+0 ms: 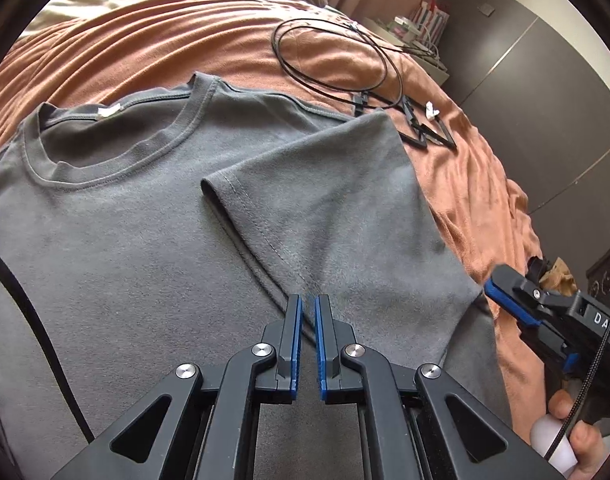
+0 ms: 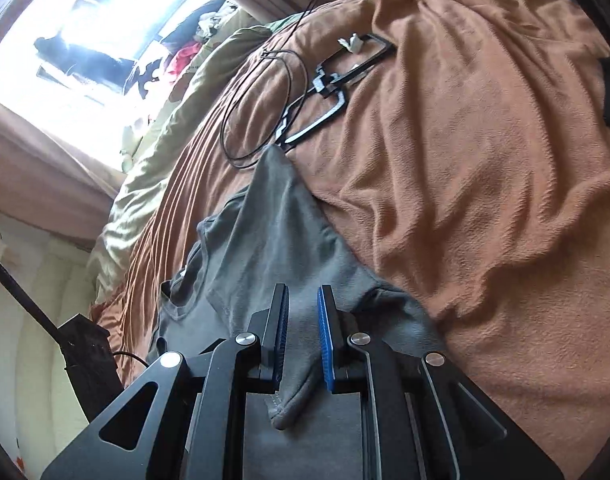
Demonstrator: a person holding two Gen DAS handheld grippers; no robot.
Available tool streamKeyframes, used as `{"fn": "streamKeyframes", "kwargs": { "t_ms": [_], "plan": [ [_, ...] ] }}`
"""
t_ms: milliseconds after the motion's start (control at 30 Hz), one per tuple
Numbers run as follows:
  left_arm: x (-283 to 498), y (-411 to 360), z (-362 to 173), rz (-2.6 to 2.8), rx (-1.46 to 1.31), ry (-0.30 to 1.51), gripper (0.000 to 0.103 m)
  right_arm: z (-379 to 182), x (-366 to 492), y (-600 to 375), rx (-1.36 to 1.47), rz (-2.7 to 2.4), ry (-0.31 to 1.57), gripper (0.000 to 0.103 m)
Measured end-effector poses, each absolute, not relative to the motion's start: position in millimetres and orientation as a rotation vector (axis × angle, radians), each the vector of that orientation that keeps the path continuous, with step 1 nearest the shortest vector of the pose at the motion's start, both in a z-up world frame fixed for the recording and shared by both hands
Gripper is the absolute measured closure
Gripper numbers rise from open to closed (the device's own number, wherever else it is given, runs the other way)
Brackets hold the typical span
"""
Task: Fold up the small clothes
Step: 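Lift both tools away from the grey T-shirt and step back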
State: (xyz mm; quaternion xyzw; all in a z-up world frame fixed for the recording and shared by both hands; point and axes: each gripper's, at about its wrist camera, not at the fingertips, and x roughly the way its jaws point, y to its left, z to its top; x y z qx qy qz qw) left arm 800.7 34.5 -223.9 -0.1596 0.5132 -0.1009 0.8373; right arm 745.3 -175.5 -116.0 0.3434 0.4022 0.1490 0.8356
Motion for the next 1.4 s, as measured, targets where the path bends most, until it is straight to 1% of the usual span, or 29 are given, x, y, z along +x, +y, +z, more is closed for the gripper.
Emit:
{"fn": "streamKeyframes", "kwargs": {
  "t_ms": [100, 200, 233, 300, 333, 433, 533, 567, 633, 733, 800, 833, 900, 1000, 1033, 1067, 1100, 1133, 1167, 1233, 1267, 1300, 1333, 1367, 1400],
  "plan": [
    [798.5, 33.7, -226.5, -0.223, -0.334, 1.097, 0.097, -131.9, 756.6, -163.4, 0.685, 0.309, 0.895, 0.091],
    [795.0, 37.7, -226.4, -0.212, -0.331, 1.099, 0.097, -152.3, 765.9, -174.0, 0.703, 0.253, 0.939, 0.091],
    [793.4, 41.0, -225.7, -0.207, -0.332, 1.100, 0.097, -152.4, 767.8, -176.2, 0.697, 0.244, 0.928, 0.095],
    [788.8, 47.9, -223.7, -0.198, -0.334, 1.101, 0.097, -151.2, 768.0, -177.5, 0.671, 0.221, 0.902, 0.099],
    [785.9, 52.8, -221.7, -0.191, -0.332, 1.101, 0.097, -151.3, 766.5, -180.0, 0.669, 0.197, 0.893, 0.103],
    [777.0, 66.5, -215.0, -0.168, -0.334, 1.093, 0.097, -150.8, 763.1, -178.2, 0.687, 0.177, 0.897, 0.103],
    [765.0, 84.4, -208.0, -0.141, -0.350, 1.083, 0.094, -134.3, 753.1, -164.4, 0.636, 0.165, 0.891, 0.103],
    [761.5, 89.2, -206.4, -0.134, -0.353, 1.081, 0.093, -127.6, 750.4, -160.3, 0.630, 0.170, 0.881, 0.101],
    [753.5, 99.3, -201.9, -0.116, -0.355, 1.079, 0.092, -117.3, 744.4, -150.3, 0.610, 0.187, 0.861, 0.101],
    [742.0, 112.3, -193.1, -0.094, -0.363, 1.067, 0.085, -105.4, 737.1, -141.4, 0.579, 0.223, 0.846, 0.101],
    [733.4, 119.9, -186.2, -0.085, -0.368, 1.051, 0.073, -99.4, 730.4, -137.7, 0.566, 0.239, 0.845, 0.101],
    [727.6, 123.6, -181.4, -0.080, -0.367, 1.041, 0.069, -96.7, 726.5, -138.7, 0.558, 0.249, 0.845, 0.100],
    [717.5, 130.1, -172.9, -0.070, -0.365, 1.024, 0.058, -89.4, 719.4, -135.5, 0.534, 0.259, 0.835, 0.100],
    [699.8, 139.3, -158.1, -0.066, -0.377, 0.994, 0.049, -76.8, 701.8, -141.6, 0.466, 0.255, 0.812, 0.099],
    [693.5, 142.8, -153.0, -0.066, -0.387, 0.983, 0.048, -71.5, 696.7, -142.4, 0.453, 0.259, 0.804, 0.094],
    [686.0, 146.9, -147.2, -0.066, -0.394, 0.974, 0.046, -67.1, 690.6, -142.4, 0.443, 0.267, 0.795, 0.084],
    [679.3, 150.4, -141.4, -0.063, -0.393, 0.966, 0.045, -62.0, 681.4, -141.1, 0.431, 0.276, 0.782, 0.077],
    [672.3, 153.1, -134.8, -0.055, -0.385, 0.958, 0.044, -57.5, 670.3, -143.2, 0.417, 0.281, 0.769, 0.060],
    [664.0, 156.2, -127.2, -0.043, -0.374, 0.946, 0.042, -53.7, 662.1, -142.1, 0.403, 0.282, 0.758, 0.046],
    [646.5, 162.2, -111.6, -0.027, -0.361, 0.920, 0.035, -47.8, 641.9, -136.7, 0.367, 0.284, 0.741, 0.036],
    [638.3, 165.5, -104.3, -0.032, -0.365, 0.905, 0.031, -45.2, 630.0, -135.5, 0.347, 0.281, 0.734, 0.034],
    [630.2, 168.3, -96.9, -0.033, -0.365, 0.889, 0.030, -43.2, 618.0, -135.6, 0.333, 0.275, 0.723, 0.032],
    [620.8, 171.9, -89.3, -0.025, -0.360, 0.871, 0.029, -41.7, 608.7, -135.5, 0.330, 0.274, 0.713, 0.025],
    [611.0, 175.1, -81.4, -0.012, -0.352, 0.856, 0.029, -40.4, 597.2, -136.7, 0.329, 0.279, 0.703, 0.023],
    [603.3, 178.3, -75.3, -0.001, -0.351, 0.842, 0.026, -39.3, 588.8, -137.7, 0.330, 0.283, 0.699, 0.023]
  ]
}}
